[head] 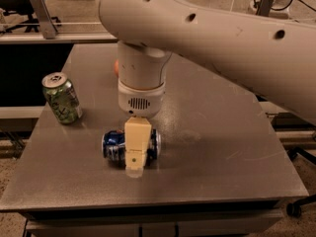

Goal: Knock pepsi can over

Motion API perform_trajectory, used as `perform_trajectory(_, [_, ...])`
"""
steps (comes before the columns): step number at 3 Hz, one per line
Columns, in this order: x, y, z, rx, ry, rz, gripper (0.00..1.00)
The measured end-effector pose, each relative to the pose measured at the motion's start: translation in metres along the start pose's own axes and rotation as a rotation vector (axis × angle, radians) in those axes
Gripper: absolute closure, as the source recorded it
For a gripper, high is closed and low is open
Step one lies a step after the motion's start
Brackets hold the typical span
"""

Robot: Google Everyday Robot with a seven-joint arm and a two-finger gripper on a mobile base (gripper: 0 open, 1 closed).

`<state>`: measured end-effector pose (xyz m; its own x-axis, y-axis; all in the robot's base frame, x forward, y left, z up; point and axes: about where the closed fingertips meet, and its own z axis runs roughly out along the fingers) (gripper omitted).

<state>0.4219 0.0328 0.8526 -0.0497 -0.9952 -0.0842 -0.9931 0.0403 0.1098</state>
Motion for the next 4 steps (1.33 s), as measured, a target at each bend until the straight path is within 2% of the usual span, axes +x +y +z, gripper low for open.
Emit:
perform_trajectory(1, [0.006, -0.01, -0.007, 0.034, -0.037, -0.02, 0.0])
perform_trajectory(2, [0.027, -0.034, -0.03, 0.118, -0.102, -0.044, 0.0])
perform_trajectory(3, [0.049, -0.06, -0.062, 0.193, -0.138, -0.09, 0.0])
perform_trajectory(4, [0.073, -0.082, -0.086, 0.216, -0.121, -0.152, 0.0])
